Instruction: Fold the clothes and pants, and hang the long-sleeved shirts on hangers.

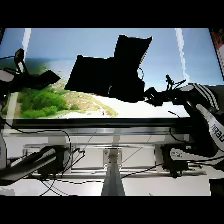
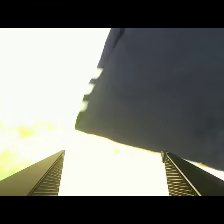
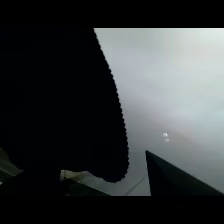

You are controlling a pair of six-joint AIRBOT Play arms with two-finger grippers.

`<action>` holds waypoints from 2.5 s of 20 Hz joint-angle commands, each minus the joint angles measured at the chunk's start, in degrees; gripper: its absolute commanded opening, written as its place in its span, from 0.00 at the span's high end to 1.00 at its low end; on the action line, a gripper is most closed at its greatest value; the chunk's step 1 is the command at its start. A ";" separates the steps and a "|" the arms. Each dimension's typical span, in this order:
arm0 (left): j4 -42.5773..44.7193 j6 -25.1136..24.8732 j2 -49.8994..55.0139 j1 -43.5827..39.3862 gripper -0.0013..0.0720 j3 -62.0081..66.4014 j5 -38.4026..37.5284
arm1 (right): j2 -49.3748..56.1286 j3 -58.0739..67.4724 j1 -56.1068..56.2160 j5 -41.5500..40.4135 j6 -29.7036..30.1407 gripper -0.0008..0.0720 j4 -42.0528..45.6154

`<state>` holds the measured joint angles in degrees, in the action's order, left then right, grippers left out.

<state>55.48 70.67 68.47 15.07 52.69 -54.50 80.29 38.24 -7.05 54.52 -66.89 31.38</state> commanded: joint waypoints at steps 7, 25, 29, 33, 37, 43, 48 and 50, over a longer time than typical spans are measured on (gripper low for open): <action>-7.41 -5.75 12.63 1.40 0.02 0.04 -4.44 | 1.99 1.33 4.33 0.17 3.54 0.38 -4.39; -18.99 -12.09 22.77 0.42 0.16 0.11 10.75 | 1.73 4.87 5.25 0.31 5.07 0.94 -0.63; -28.15 -22.51 23.71 0.24 0.63 0.13 11.85 | 1.31 4.98 5.25 0.35 5.25 0.94 -0.48; -29.03 -23.82 23.10 -0.33 0.97 1.42 10.67 | -2.10 5.79 5.31 0.55 9.68 0.94 -0.22; -28.98 -29.49 15.43 -0.28 0.97 7.43 7.50 | -8.35 13.42 5.31 1.60 10.08 0.94 0.44; -28.96 -35.63 -9.44 0.42 0.97 17.64 15.69 | -21.18 33.88 5.31 2.14 10.01 0.94 0.35; -26.97 -35.60 -30.93 0.74 0.97 17.73 35.89 | -31.71 45.46 5.31 3.10 9.22 0.94 -5.62; -22.03 -35.58 -37.05 0.74 0.97 17.70 36.30 | -35.63 46.05 5.31 4.90 7.37 0.94 -8.15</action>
<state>28.47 35.57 41.30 15.70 69.97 -24.73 50.19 80.75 -1.78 57.69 -57.67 27.29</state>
